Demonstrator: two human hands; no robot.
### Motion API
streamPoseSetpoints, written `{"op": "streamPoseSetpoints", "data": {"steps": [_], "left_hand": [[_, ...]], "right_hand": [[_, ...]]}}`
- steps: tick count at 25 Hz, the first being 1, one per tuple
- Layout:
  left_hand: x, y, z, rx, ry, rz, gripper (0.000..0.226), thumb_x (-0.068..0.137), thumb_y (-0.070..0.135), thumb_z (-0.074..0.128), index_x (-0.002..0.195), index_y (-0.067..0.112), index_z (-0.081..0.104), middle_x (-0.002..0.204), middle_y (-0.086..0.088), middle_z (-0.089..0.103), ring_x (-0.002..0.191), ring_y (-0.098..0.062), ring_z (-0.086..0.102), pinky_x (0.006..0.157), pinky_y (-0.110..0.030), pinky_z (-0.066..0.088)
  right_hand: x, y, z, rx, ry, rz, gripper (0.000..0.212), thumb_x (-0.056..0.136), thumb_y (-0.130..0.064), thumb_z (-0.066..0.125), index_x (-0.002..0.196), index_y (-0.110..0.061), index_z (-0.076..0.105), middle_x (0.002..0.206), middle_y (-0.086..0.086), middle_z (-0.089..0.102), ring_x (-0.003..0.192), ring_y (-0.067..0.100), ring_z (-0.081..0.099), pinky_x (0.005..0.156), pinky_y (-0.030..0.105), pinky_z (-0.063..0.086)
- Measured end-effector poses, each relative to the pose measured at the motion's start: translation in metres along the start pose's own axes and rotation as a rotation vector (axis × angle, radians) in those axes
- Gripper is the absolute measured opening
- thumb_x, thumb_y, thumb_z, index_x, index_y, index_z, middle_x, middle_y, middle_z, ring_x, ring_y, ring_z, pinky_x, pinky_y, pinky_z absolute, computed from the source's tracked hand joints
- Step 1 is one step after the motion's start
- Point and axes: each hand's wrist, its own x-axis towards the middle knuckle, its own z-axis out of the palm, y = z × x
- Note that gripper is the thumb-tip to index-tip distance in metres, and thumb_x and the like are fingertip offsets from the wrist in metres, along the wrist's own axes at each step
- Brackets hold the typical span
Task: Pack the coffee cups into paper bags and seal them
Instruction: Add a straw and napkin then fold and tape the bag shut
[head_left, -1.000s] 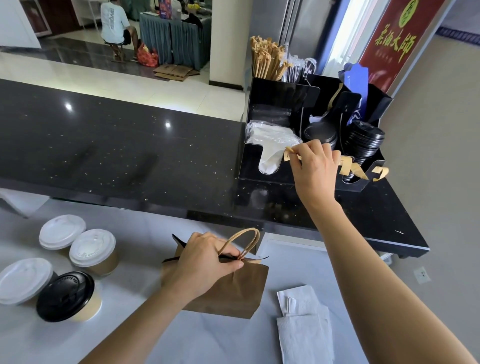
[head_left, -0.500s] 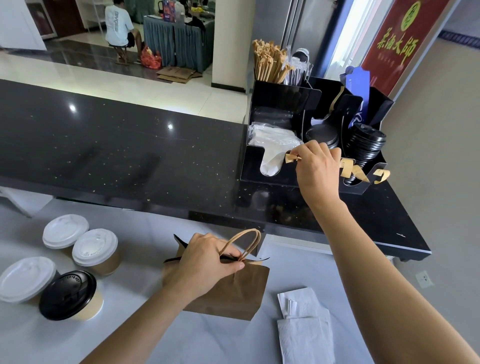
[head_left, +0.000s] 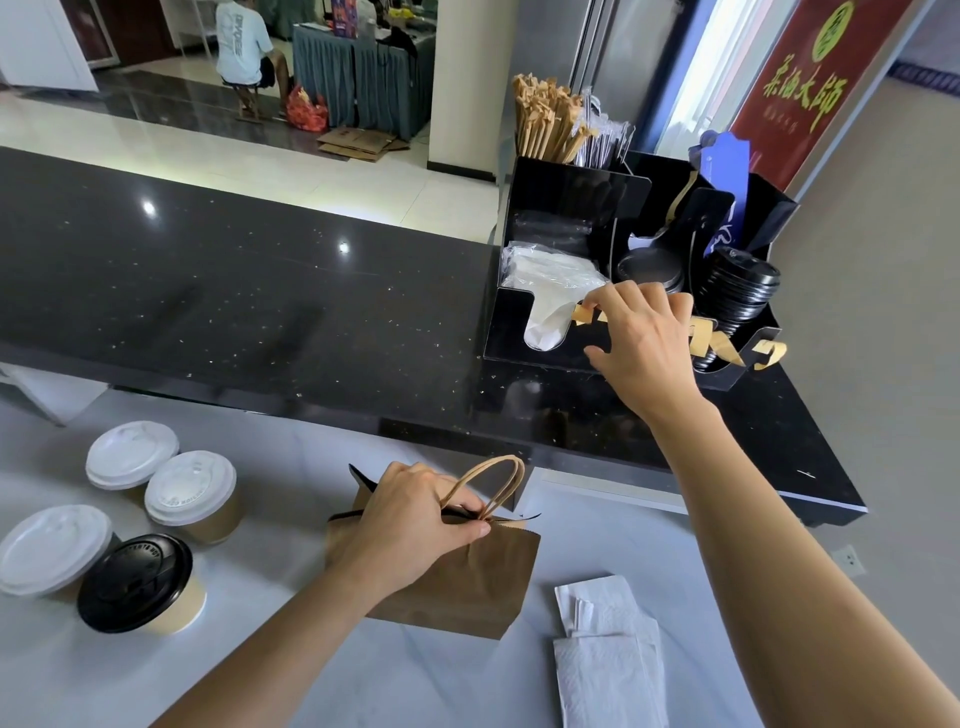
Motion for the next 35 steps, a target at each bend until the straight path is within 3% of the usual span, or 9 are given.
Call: {"op": "streamPoseSetpoints", "data": {"steps": [3, 9, 14, 18, 23, 27, 31, 35], "left_hand": [[0.0, 0.0, -0.001, -0.013, 0.001, 0.003, 0.01, 0.083, 0.044, 0.08, 0.093, 0.04, 0.081, 0.073, 0.032, 0.057, 0.094, 0.001, 0.051, 0.079, -0.017, 0.036], [-0.001, -0.001, 0.0, -0.015, 0.009, 0.019, 0.011, 0.084, 0.045, 0.08, 0.094, 0.04, 0.081, 0.084, 0.025, 0.07, 0.096, 0.008, 0.046, 0.079, -0.012, 0.032], [0.001, -0.001, 0.001, 0.001, 0.004, 0.011, 0.011, 0.084, 0.046, 0.079, 0.093, 0.04, 0.08, 0.079, 0.027, 0.066, 0.094, 0.006, 0.046, 0.077, -0.013, 0.03], [0.001, -0.004, 0.002, 0.012, 0.0, -0.016, 0.007, 0.083, 0.048, 0.079, 0.09, 0.046, 0.079, 0.08, 0.027, 0.065, 0.097, -0.002, 0.045, 0.076, -0.014, 0.031], [0.0, -0.005, 0.002, -0.009, 0.005, -0.029, 0.005, 0.081, 0.046, 0.081, 0.085, 0.047, 0.078, 0.074, 0.029, 0.062, 0.096, 0.0, 0.045, 0.079, -0.013, 0.033], [0.0, -0.006, 0.003, -0.023, -0.002, -0.037, 0.018, 0.079, 0.046, 0.083, 0.072, 0.057, 0.07, 0.076, 0.027, 0.065, 0.098, -0.007, 0.052, 0.082, -0.027, 0.044], [0.001, -0.005, 0.003, -0.032, 0.009, -0.035, 0.007, 0.078, 0.045, 0.084, 0.083, 0.048, 0.079, 0.076, 0.022, 0.066, 0.096, -0.013, 0.057, 0.082, -0.035, 0.049], [0.001, -0.007, 0.005, -0.049, 0.019, -0.046, 0.01, 0.077, 0.045, 0.085, 0.086, 0.046, 0.08, 0.08, 0.02, 0.067, 0.097, -0.017, 0.059, 0.083, -0.041, 0.052]], "right_hand": [[0.001, 0.0, 0.006, -0.032, 0.144, 0.014, 0.035, 0.078, 0.002, 0.074, 0.106, -0.018, 0.065, 0.097, -0.002, 0.067, 0.098, 0.029, 0.056, 0.086, 0.039, 0.027], [0.005, 0.0, 0.011, 0.027, 0.269, -0.009, 0.003, 0.092, -0.019, 0.071, 0.093, -0.018, 0.073, 0.091, -0.003, 0.067, 0.092, 0.027, 0.055, 0.083, 0.038, 0.027], [0.003, -0.003, 0.01, 0.113, 0.246, 0.081, 0.025, 0.102, -0.039, 0.06, 0.096, -0.02, 0.074, 0.1, -0.002, 0.065, 0.094, 0.026, 0.054, 0.084, 0.04, 0.03], [-0.013, -0.007, 0.01, 0.211, 0.219, 0.125, 0.025, 0.102, -0.039, 0.057, 0.101, -0.021, 0.075, 0.107, -0.001, 0.063, 0.098, 0.025, 0.052, 0.086, 0.04, 0.03], [-0.029, -0.02, -0.008, 0.376, 0.245, 0.16, 0.021, 0.099, -0.033, 0.061, 0.099, -0.018, 0.074, 0.106, 0.0, 0.063, 0.097, 0.019, 0.051, 0.088, 0.042, 0.038], [-0.051, -0.039, -0.03, 0.64, 0.094, 0.247, 0.014, 0.096, -0.031, 0.069, 0.095, -0.019, 0.075, 0.106, -0.006, 0.06, 0.103, 0.015, 0.056, 0.095, 0.037, 0.044], [-0.089, -0.056, -0.047, 0.897, -0.166, 0.389, 0.013, 0.094, -0.032, 0.072, 0.092, -0.022, 0.078, 0.107, -0.008, 0.063, 0.1, 0.004, 0.06, 0.08, 0.011, 0.046], [-0.123, -0.071, -0.048, 0.931, -0.381, 0.368, 0.01, 0.089, -0.043, 0.073, 0.079, -0.041, 0.072, 0.102, -0.018, 0.063, 0.099, -0.002, 0.06, 0.08, 0.016, 0.049]]}}
